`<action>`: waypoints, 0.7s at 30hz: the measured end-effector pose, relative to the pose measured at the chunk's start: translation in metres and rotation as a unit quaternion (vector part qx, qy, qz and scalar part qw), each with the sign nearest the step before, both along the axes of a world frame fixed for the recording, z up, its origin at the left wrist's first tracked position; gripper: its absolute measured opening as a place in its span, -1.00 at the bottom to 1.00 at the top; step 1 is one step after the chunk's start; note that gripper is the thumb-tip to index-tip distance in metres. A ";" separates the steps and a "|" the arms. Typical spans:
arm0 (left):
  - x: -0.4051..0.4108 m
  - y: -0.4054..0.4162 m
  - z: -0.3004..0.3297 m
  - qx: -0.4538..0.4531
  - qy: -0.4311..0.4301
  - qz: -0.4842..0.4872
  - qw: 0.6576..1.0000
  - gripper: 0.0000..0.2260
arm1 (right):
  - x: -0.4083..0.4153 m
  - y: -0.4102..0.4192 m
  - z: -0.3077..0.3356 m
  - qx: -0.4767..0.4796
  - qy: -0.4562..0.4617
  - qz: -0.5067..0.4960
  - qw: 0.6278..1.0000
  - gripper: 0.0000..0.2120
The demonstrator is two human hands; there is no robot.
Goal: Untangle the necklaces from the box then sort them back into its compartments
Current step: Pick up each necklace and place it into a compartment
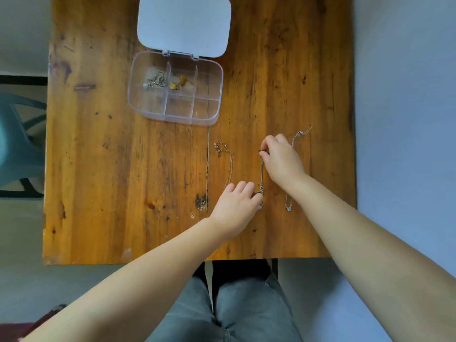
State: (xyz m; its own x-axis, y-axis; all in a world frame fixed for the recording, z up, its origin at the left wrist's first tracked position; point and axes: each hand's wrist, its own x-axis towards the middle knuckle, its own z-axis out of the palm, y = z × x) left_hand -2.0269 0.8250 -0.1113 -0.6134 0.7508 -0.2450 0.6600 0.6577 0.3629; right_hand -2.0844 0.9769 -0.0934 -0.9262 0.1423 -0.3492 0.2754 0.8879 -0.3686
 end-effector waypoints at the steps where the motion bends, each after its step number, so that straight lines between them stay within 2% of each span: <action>1: -0.002 0.001 -0.001 0.000 0.004 -0.001 1.000 -0.79 | 0.000 0.000 0.000 0.000 -0.007 0.003 1.000 -0.88; 4: -0.004 0.003 -0.001 0.008 -0.001 -0.002 1.000 -0.79 | -0.001 0.005 0.004 -0.021 -0.030 -0.026 0.999 -0.86; 6: -0.004 0.005 0.001 0.023 -0.026 0.042 0.998 -0.72 | -0.003 0.010 0.010 -0.099 -0.054 -0.115 0.987 -0.84; 8: -0.005 0.009 0.003 0.039 -0.042 0.121 0.991 -0.59 | -0.004 0.017 0.020 -0.232 -0.103 -0.216 0.943 -0.83; 10: -0.008 0.015 0.005 0.049 -0.070 0.201 0.976 -0.49 | -0.006 0.023 0.037 -0.361 -0.148 -0.255 0.885 -0.84; 13: -0.017 0.023 0.008 0.063 -0.094 0.221 0.969 -0.67 | -0.009 0.029 0.064 -0.492 -0.160 -0.242 0.821 -0.83; 16: -0.028 0.022 0.014 0.087 -0.166 0.197 0.962 -0.81 | -0.018 0.032 0.087 -0.564 -0.137 -0.223 0.783 -0.85; 17: -0.031 0.019 0.018 0.102 -0.206 0.198 0.953 -0.81 | -0.023 0.031 0.094 -0.578 -0.125 -0.220 0.775 -0.85; 19: -0.039 0.010 0.030 0.166 -0.298 0.230 0.911 -0.82 | -0.033 0.030 0.107 -0.615 -0.096 -0.222 0.751 -0.84; 21: -0.052 -0.003 0.048 0.237 -0.337 0.263 0.872 -0.83 | -0.046 0.026 0.120 -0.669 -0.067 -0.230 0.703 -0.82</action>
